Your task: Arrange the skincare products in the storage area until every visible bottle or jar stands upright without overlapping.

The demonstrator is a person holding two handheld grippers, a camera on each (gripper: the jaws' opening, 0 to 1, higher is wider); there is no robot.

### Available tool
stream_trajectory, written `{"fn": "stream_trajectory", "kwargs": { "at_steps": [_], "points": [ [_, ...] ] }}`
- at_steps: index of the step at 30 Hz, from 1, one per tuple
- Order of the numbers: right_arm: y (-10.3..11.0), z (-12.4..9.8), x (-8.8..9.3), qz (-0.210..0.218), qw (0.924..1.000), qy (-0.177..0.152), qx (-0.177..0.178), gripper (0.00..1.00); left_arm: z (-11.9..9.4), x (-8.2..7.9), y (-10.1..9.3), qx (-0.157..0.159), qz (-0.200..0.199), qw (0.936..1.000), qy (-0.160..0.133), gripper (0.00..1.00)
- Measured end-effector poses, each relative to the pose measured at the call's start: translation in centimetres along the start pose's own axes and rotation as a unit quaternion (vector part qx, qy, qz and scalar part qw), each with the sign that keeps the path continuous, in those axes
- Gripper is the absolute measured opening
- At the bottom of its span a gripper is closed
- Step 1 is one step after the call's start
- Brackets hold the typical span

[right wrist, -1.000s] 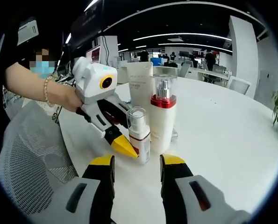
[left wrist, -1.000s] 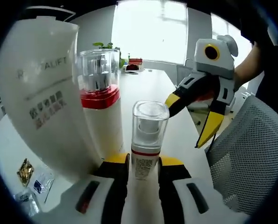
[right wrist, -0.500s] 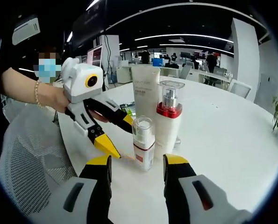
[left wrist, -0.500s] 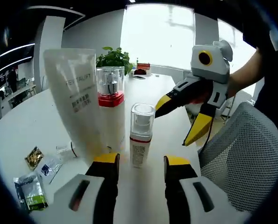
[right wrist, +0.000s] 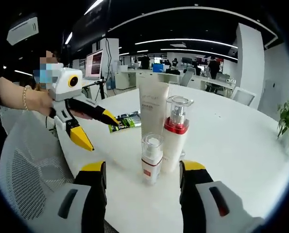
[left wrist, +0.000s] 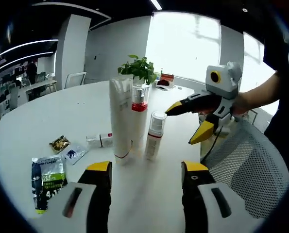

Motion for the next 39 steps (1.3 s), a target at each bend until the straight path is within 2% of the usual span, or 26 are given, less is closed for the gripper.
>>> {"fn": "stream_trajectory", "kwargs": {
  "at_steps": [3,8,13,20,26,29,37,39],
  "points": [
    [0.5,0.0,-0.4,-0.002,1.0000,-0.003,0.004,0.64,-1.4,-0.1,0.3,-0.016,-0.007,0.9998,0.000,0.62],
    [1.2,-0.3,-1.0,-0.001,0.9999,-0.012,0.012,0.67,-3.6,0.8,1.1,-0.042,-0.027,0.9987,0.006,0.73],
    [2.0,-0.5,-1.3,-0.001,0.9998,-0.012,0.016,0.71,-6.0,2.3,2.1,-0.073,-0.049,0.9959,0.022,0.82],
    [2.6,-1.1,-1.8,0.002,0.9994,-0.020,0.027,0.76,-8.7,2.2,1.7,-0.094,-0.071,0.9929,0.013,0.91],
    [2.8,-1.7,-2.3,0.005,0.9987,-0.032,0.040,0.82,-10.2,2.6,2.4,-0.107,-0.080,0.9909,0.013,0.95],
    [3.0,-1.8,-2.5,0.009,0.9983,-0.038,0.044,0.84,-10.5,2.8,2.1,-0.115,-0.077,0.9902,0.019,0.96],
    [3.2,-1.7,-2.2,0.018,0.9981,-0.038,0.046,0.90,-11.9,3.2,2.0,-0.129,-0.090,0.9872,0.024,0.99],
    [3.3,-1.6,-1.9,0.019,0.9984,-0.029,0.045,0.92,-12.1,3.6,2.3,-0.136,-0.094,0.9859,0.023,0.99]
  ]
}}
Point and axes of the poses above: the point that each gripper's makers call its tool centre point, and the gripper's own axes: z roughly forward along the fingers, y roughly to its left, x roughly out of its underside, the point moved 1 cm from there along -z, roughly backward along the fingers, and after that the axes turned 12 degrees about -x, right-handed, at the moved point
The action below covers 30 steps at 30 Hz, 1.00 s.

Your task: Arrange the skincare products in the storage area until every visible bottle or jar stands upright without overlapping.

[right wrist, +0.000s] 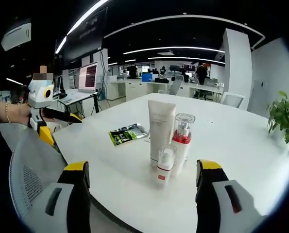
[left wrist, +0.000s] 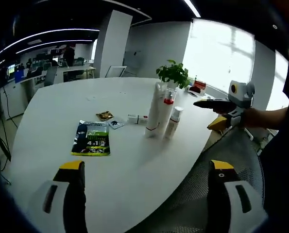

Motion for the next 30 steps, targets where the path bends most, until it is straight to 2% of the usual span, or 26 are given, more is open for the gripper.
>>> {"fn": "stream_trajectory", "kwargs": {
  "at_steps": [3,7,13,20,27,30],
  "points": [
    [0.0,0.1,0.1,0.004,1.0000,0.002,-0.002,0.95,0.0,0.0,0.5,-0.010,0.001,0.9999,0.004,0.99],
    [0.4,0.3,0.3,0.002,0.9999,0.012,-0.007,0.99,0.1,-0.6,0.4,-0.016,0.006,0.9998,-0.011,0.99],
    [-0.3,-0.1,0.4,0.010,0.9998,0.013,-0.008,0.99,-0.1,-0.7,0.5,-0.019,0.003,0.9997,-0.015,0.97],
    [-3.3,-0.8,-0.3,-0.004,0.9997,0.025,0.008,0.99,0.0,-0.7,0.7,-0.026,-0.004,0.9996,-0.015,0.96],
    [-7.3,-0.9,-0.2,-0.034,0.9972,0.060,0.028,0.98,-0.1,-0.8,0.9,-0.029,-0.013,0.9994,-0.016,0.92],
    [-9.7,-0.9,0.1,-0.050,0.9943,0.083,0.045,0.95,0.0,-0.6,1.1,-0.034,-0.013,0.9993,-0.010,0.91]
  ]
}}
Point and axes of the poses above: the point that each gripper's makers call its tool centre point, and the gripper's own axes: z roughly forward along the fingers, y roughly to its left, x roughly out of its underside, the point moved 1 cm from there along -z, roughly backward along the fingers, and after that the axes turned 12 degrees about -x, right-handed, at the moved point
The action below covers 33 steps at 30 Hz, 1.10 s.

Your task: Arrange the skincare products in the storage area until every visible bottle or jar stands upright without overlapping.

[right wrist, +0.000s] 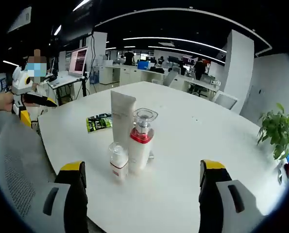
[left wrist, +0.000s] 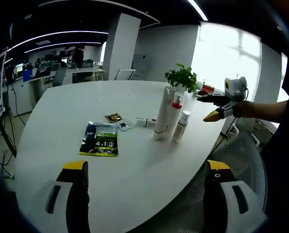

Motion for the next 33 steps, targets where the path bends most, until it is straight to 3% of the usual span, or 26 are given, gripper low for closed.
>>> {"fn": "stream_trajectory", "kwargs": {
  "at_steps": [10,12,13,16,25,33],
  "points": [
    [-6.2,2.7,0.1,-0.024,0.9992,0.029,0.016,0.90,0.2,0.3,0.4,-0.011,-0.010,0.9998,0.011,0.88],
    [-7.1,3.0,0.2,-0.048,0.9968,0.062,0.016,0.89,0.3,0.4,0.4,-0.013,-0.011,0.9998,0.014,0.88],
    [-7.6,3.3,-0.3,-0.051,0.9976,0.042,0.021,0.89,0.3,0.4,0.4,-0.015,-0.012,0.9997,0.015,0.88],
    [-8.6,4.4,-0.4,-0.033,0.9990,0.031,0.008,0.90,0.4,0.3,0.3,-0.016,-0.016,0.9996,0.015,0.88],
    [-9.8,8.0,0.7,-0.039,0.9975,0.056,-0.019,0.86,0.6,0.7,0.5,-0.023,-0.024,0.9991,0.026,0.86],
    [-10.6,10.7,-0.1,-0.027,0.9979,0.042,-0.042,0.86,1.1,1.4,0.8,-0.027,-0.028,0.9984,0.043,0.85]
  ]
}}
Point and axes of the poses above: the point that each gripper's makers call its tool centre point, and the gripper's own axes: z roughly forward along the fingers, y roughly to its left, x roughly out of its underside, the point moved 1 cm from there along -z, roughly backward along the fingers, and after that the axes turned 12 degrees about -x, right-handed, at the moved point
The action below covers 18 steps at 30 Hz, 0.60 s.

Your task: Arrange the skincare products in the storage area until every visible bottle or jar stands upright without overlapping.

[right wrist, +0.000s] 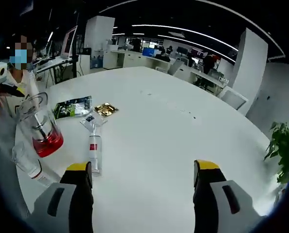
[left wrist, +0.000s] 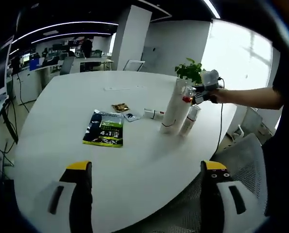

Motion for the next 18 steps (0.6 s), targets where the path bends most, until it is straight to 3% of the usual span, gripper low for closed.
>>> {"fn": "stream_trajectory", "kwargs": {
  "at_steps": [11,18],
  "points": [
    [0.6,3.5,-2.6,-0.043,0.9980,0.004,-0.048,0.83,0.7,1.0,-0.7,0.011,0.004,0.9997,0.022,0.84],
    [2.6,6.5,-3.0,-0.060,0.9911,0.026,-0.116,0.76,1.1,1.5,-0.7,0.017,0.002,0.9994,0.030,0.84]
  ]
}}
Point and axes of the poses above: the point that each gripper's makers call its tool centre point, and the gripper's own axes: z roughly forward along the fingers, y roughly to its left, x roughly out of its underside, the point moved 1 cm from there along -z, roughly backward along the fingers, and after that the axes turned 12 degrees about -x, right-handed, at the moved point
